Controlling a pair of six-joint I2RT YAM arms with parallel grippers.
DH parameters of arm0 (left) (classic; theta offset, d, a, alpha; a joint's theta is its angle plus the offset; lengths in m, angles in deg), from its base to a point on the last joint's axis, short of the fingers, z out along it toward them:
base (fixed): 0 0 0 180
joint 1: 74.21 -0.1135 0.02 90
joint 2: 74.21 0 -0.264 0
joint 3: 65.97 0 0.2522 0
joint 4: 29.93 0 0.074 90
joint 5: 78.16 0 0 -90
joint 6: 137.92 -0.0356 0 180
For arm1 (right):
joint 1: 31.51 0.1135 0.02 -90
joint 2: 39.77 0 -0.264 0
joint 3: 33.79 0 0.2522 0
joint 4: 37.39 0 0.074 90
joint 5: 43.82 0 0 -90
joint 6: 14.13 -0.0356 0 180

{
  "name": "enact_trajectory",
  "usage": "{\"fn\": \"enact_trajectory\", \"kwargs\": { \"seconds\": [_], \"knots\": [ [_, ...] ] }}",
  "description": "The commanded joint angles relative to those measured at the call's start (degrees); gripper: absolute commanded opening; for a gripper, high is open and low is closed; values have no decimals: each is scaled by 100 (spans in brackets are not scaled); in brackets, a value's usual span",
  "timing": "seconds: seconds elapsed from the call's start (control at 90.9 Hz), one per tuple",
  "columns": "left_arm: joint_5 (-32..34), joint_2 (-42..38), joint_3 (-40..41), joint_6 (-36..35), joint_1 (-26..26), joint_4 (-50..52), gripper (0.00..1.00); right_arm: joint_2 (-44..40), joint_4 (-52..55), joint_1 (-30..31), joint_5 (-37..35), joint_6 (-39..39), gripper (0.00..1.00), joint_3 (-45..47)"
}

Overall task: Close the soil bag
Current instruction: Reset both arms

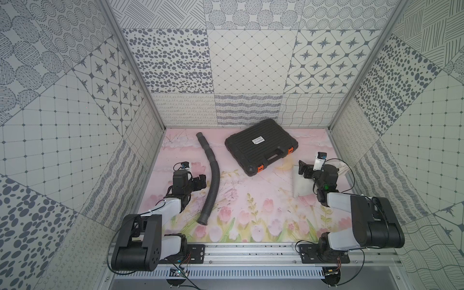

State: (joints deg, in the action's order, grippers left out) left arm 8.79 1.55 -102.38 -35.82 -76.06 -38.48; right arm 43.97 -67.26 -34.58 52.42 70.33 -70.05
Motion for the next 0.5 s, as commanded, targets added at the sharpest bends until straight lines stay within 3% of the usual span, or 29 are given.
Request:
{"fn": "enact_trajectory", "kwargs": {
  "seconds": [0.0, 0.22, 0.385, 0.484],
  "knots": [
    [-489, 449, -39, -534, -31, -1740, 93, 182, -720, 25, 36, 32, 97, 168],
    [-637, 1004, 149, -803, -33, -2742, 93, 600, -1704, 122, -67, 86, 97, 466],
    [-699, 1483, 515, -838, -35, -3896, 92, 585, -1331, 153, -96, 123, 97, 297],
    [-575, 1424, 245, -787, -35, -3274, 92, 591, -799, 271, -249, 221, 97, 8]
  ]
}}
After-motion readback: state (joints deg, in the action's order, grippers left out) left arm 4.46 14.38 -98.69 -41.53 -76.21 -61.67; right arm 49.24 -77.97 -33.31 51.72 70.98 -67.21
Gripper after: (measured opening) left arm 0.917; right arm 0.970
